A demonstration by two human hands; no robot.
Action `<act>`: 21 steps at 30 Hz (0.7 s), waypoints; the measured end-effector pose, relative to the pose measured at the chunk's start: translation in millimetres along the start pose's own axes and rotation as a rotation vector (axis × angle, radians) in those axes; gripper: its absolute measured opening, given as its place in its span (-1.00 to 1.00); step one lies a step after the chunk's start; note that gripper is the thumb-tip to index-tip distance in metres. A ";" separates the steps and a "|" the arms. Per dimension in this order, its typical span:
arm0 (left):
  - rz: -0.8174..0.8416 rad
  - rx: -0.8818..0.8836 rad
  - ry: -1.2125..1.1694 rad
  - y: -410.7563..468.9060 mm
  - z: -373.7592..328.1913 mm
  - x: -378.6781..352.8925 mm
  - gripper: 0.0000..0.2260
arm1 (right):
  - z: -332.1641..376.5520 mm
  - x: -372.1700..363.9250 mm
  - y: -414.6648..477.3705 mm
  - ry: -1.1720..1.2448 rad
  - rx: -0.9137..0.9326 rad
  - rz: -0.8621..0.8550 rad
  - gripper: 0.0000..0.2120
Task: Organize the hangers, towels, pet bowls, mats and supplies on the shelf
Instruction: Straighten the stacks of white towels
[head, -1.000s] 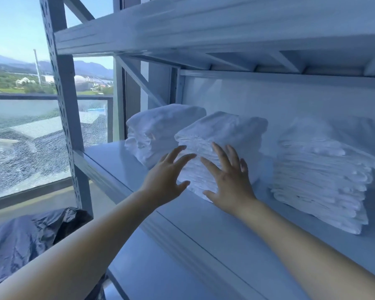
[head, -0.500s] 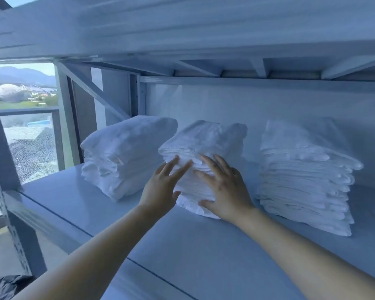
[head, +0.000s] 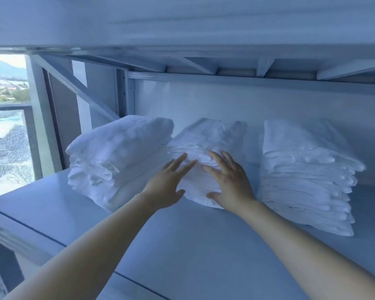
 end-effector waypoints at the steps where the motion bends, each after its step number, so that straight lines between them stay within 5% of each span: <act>1: -0.015 -0.009 0.011 -0.4 2.4 5.2 -0.25 | 2.1 1.8 0.1 0.004 -0.007 0.011 -0.30; 8: -0.186 -0.022 0.072 -10.6 23.4 51.6 -0.37 | 50.4 20.5 24.0 0.138 0.037 -0.063 -0.43; 15: -0.383 -0.015 0.093 -36.6 75.8 111.3 -0.37 | 108.7 -9.1 37.0 0.361 0.096 0.087 -0.41; 21: -0.325 0.034 0.169 -60.0 121.2 133.8 -0.45 | 144.2 -15.5 59.4 0.445 0.096 0.061 -0.28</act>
Point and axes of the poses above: each hand's wrist, its own y-axis towards the middle knuckle, its own x-axis out of the back of the hand, z = x × y, the point moved 8 cm from there along y, towards the middle knuckle, and after that the axes turned 10 degrees about -z, right-handed, at the moved point
